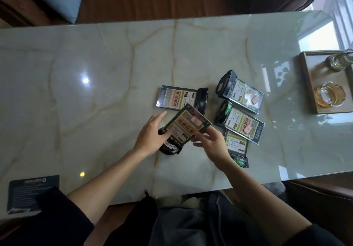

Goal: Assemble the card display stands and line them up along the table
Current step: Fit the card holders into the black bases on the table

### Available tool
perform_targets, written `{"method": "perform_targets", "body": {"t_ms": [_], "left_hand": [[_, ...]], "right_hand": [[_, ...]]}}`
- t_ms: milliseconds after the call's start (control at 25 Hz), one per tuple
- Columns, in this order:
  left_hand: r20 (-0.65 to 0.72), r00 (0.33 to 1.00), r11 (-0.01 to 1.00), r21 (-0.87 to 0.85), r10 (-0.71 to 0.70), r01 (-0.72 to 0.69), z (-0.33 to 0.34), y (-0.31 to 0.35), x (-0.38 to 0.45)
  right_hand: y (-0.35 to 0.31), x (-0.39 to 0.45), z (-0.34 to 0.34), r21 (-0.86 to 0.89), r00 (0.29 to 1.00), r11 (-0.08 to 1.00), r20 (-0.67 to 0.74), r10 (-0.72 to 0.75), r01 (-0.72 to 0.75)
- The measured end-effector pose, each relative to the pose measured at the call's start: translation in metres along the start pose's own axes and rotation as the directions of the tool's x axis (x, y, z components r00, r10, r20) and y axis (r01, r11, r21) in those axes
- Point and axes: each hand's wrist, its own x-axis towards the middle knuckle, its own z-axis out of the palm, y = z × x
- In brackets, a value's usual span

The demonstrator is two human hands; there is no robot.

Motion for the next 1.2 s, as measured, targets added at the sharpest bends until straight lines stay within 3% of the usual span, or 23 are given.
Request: {"method": "perform_targets", "body": {"t_ms": [160, 320, 440, 560, 720, 840, 920, 1040, 1200], "left_hand": [[-0.039, 0.998, 0.983, -0.18, 0.04, -0.046, -0.003, 0.008, 0.001], [-0.155, 0.988, 0.977, -0.211, -0.017, -0.016, -0.011, 0.002, 0.0], [-0.156, 0.988, 0.975, -0.22, -0.019, -0.016, -0.011, -0.005, -0.009], [-0.113, 0.994, 0.975, -0.22, 0.004, -0.029, -0.013, -0.002, -0.008], [0.033, 0.997, 0.964, -0.255, -0.07, 0.076, -0.022, 0.0, 0.007], [0.014, 0.99, 0.938, -0.319, -0.141, 0.138, -0.022, 0.002, 0.03], [0.004, 0.96, 0.858, -0.449, -0.279, 0.251, -0.02, 0.008, 0.05], [0.144, 0.891, 0.691, -0.582, -0.431, 0.429, -0.015, 0.019, 0.073], [0.328, 0.774, 0.621, -0.464, -0.542, 0.632, -0.007, 0.017, 0.096]], "right_hand": [[-0.025, 0.013, 0.01, -0.338, 0.964, 0.904, 0.144, -0.225, 0.262], [-0.042, 0.03, 0.017, -0.487, 0.892, 0.747, 0.233, -0.388, 0.453], [-0.051, 0.034, 0.017, -0.517, 0.836, 0.658, 0.308, -0.454, 0.548], [-0.057, 0.041, 0.006, -0.577, 0.838, 0.609, 0.407, -0.363, 0.544], [-0.062, 0.053, -0.014, -0.676, 0.839, 0.523, 0.519, -0.163, 0.519], [-0.073, 0.075, -0.022, -0.704, 0.839, 0.475, 0.52, -0.161, 0.528], [-0.085, 0.098, -0.024, -0.733, 0.877, 0.487, 0.435, -0.201, 0.475], [-0.101, 0.132, -0.014, -0.777, 0.901, 0.458, 0.392, -0.184, 0.431], [-0.104, 0.168, 0.007, -0.859, 0.889, 0.234, 0.455, -0.058, 0.455]]}}
